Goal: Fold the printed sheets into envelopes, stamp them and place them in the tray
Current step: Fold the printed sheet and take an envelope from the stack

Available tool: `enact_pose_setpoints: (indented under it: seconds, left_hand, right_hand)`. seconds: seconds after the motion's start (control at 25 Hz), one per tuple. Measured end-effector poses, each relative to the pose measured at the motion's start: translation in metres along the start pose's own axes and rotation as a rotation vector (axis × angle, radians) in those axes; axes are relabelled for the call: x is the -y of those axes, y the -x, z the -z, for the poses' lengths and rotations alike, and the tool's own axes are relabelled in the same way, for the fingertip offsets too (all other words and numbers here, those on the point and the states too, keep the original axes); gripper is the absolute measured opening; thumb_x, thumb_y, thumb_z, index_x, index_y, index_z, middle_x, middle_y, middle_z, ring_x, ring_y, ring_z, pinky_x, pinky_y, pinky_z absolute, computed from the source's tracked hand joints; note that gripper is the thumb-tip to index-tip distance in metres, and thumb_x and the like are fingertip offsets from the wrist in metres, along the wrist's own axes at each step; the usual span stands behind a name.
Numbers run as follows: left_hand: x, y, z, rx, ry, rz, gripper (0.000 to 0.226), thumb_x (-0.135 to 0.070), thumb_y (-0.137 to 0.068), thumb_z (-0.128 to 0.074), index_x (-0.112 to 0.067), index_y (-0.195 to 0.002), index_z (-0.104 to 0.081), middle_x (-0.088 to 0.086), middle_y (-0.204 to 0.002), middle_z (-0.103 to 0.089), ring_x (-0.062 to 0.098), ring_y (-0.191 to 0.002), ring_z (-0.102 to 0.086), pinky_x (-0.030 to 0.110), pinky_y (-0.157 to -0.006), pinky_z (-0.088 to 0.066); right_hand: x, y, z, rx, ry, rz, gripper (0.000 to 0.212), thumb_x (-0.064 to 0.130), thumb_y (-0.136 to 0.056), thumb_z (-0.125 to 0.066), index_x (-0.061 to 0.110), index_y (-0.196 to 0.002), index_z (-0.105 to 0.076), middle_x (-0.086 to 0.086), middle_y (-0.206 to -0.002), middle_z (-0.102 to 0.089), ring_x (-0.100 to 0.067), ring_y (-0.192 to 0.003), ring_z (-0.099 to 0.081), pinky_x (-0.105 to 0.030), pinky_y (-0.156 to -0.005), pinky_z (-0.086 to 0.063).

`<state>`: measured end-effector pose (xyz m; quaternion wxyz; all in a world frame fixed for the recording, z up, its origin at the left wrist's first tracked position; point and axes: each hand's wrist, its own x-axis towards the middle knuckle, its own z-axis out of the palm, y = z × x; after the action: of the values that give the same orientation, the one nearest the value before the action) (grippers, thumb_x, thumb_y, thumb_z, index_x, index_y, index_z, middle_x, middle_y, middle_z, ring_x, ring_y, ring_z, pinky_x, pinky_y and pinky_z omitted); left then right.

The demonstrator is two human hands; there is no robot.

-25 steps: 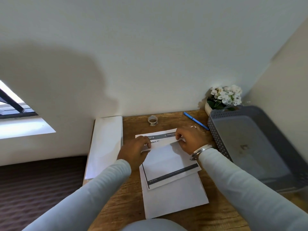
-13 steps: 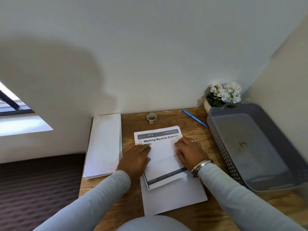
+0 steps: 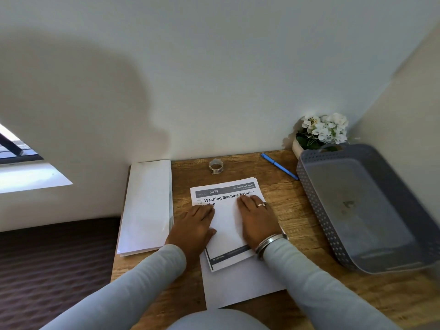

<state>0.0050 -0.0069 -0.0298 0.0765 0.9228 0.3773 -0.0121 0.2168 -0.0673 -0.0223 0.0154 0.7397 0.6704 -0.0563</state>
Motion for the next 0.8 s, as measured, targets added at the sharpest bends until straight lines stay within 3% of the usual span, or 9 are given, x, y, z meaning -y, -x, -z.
enact_pose_setpoints:
  seconds: [0.12,0.24,0.32,0.56,0.72,0.8]
  left_hand:
    - [-0.001,0.000,0.002,0.022,-0.025,-0.008,0.063,-0.039,-0.080,-0.081,-0.007,-0.130,-0.063,0.011,-0.131,-0.064,0.034,-0.119,-0.062,0.048,-0.096,-0.051]
    - [-0.014,-0.011,0.010,0.059,0.001,0.038,0.060,-0.041,-0.098,-0.055,-0.014,-0.149,-0.041,0.008,-0.151,-0.043,0.033,-0.139,-0.040,0.048,-0.113,-0.035]
    - [-0.028,-0.030,0.015,0.043,-0.044,0.026,0.058,-0.039,-0.102,-0.046,-0.016,-0.153,-0.031,0.008,-0.155,-0.034,0.032,-0.143,-0.030,0.046,-0.117,-0.029]
    - [-0.050,-0.063,0.023,0.079,-0.153,-0.018,0.059,-0.043,-0.100,-0.049,-0.014,-0.149,-0.036,0.012,-0.149,-0.038,0.035,-0.139,-0.032,0.052,-0.116,-0.029]
    - [-0.015,-0.029,0.016,0.060,-0.121,0.032,0.062,-0.053,-0.100,-0.038,-0.020,-0.152,-0.035,0.006,-0.154,-0.038,0.032,-0.142,-0.031,0.049,-0.115,-0.027]
    - [0.005,-0.009,0.015,0.055,-0.101,0.064,0.068,-0.059,-0.095,-0.034,-0.019,-0.149,-0.042,0.007,-0.151,-0.043,0.033,-0.138,-0.037,0.051,-0.114,-0.031]
  right_hand:
    - [-0.042,-0.004,0.008,0.002,0.021,-0.095,0.062,0.016,-0.087,-0.047,0.015,-0.149,-0.041,-0.004,-0.152,-0.043,-0.030,-0.137,-0.041,-0.045,-0.108,-0.040]
    - [-0.050,-0.004,0.012,0.043,0.019,-0.095,0.061,0.018,-0.091,-0.048,0.017,-0.151,-0.037,-0.001,-0.155,-0.039,-0.028,-0.139,-0.036,-0.045,-0.109,-0.038]
    - [-0.047,-0.004,0.014,0.052,0.008,-0.109,0.059,0.020,-0.093,-0.047,0.018,-0.151,-0.035,-0.001,-0.156,-0.037,-0.027,-0.141,-0.034,-0.046,-0.111,-0.037]
    - [-0.048,-0.005,0.014,0.073,-0.031,-0.124,0.059,0.024,-0.098,-0.047,0.020,-0.154,-0.029,0.000,-0.159,-0.031,-0.027,-0.146,-0.027,-0.048,-0.117,-0.032]
    - [-0.048,-0.003,0.013,0.070,-0.040,-0.116,0.059,0.024,-0.096,-0.047,0.019,-0.153,-0.032,0.001,-0.158,-0.033,-0.027,-0.144,-0.029,-0.047,-0.114,-0.034]
    - [-0.047,-0.002,0.011,0.059,-0.037,-0.122,0.059,0.025,-0.096,-0.047,0.019,-0.153,-0.034,0.000,-0.157,-0.034,-0.027,-0.143,-0.031,-0.047,-0.113,-0.035]
